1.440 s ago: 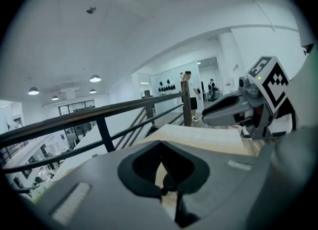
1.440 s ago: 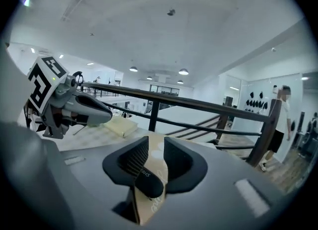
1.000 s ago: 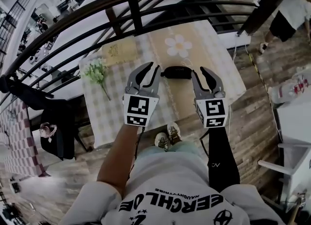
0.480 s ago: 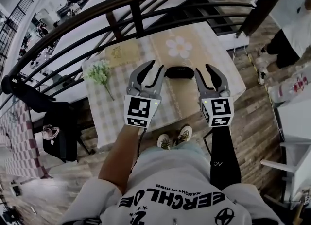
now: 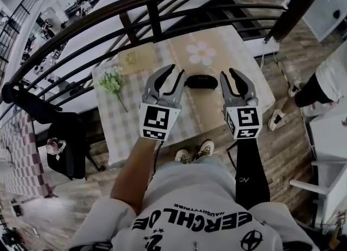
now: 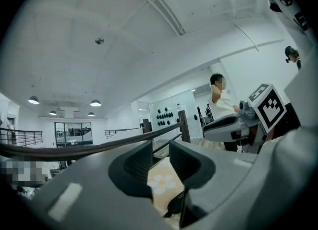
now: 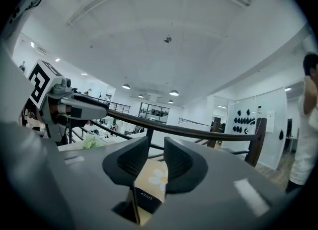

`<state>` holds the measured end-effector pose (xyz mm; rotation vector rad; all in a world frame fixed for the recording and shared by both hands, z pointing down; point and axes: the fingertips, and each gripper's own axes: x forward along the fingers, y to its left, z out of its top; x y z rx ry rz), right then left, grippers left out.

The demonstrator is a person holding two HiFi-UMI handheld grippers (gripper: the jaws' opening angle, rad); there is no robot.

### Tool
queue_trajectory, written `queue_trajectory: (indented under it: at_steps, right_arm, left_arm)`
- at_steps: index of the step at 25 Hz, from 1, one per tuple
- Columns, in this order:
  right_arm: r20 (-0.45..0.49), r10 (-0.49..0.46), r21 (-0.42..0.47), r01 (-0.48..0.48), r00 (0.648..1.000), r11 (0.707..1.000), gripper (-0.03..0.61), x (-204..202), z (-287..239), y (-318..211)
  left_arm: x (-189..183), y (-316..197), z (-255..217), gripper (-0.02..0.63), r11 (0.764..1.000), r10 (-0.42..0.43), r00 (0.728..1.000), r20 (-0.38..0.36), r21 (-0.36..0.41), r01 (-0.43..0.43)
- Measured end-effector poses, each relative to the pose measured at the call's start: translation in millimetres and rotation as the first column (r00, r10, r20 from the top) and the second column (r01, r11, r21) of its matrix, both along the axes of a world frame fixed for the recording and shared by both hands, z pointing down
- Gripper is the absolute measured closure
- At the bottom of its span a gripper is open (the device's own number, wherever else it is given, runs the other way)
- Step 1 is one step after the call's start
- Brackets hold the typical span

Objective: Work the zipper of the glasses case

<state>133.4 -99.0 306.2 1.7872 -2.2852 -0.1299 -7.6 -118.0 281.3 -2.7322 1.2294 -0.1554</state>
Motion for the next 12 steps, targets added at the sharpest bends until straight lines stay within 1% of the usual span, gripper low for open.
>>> queue_trajectory:
  at_steps: [2, 3, 4, 5, 6, 12]
  right_arm:
    - [-0.001, -0.004, 0.002, 0.004, 1.000, 1.000, 0.460, -0.8, -0.2, -2.7]
    - [-0.003, -0.007, 0.001, 0.007, 1.000, 1.000, 0.479, -1.7, 0.3, -3.8]
    - [-0.006, -0.011, -0.001, 0.011, 1.000, 1.000, 0.492, -2.8, 1.1, -4.6]
    - [-0.009, -0.016, -0.004, 0.016, 1.000, 1.000, 0.526, -4.2, 1.8, -5.2]
    - [-0.012, -0.022, -0.005, 0.022, 1.000, 1.000, 0.549, -5.8, 2.4, -5.3]
    - [-0.076, -0.041, -0.001, 0.041, 0.996, 0.999, 0.551, -12.2, 2.2, -5.1]
  left_arm:
    - [-0.4, -2.7, 1.3, 0.408, 1.000, -0.003, 1.000, 0.001, -0.003, 0.003]
    - [-1.2, -4.3, 1.7, 0.424, 1.000, -0.008, 1.000, 0.001, -0.002, 0.008]
    - [-2.1, -5.9, 1.7, 0.458, 1.000, -0.014, 1.000, -0.001, -0.001, 0.014]
    - [-3.0, -7.5, 1.3, 0.503, 1.000, -0.019, 1.000, -0.005, 0.001, 0.019]
    - [-3.5, -8.9, 0.7, 0.516, 1.000, -0.022, 1.000, -0.010, 0.002, 0.022]
    - [-1.8, -14.8, -2.6, 0.517, 1.000, -0.022, 1.000, -0.016, 0.006, 0.022]
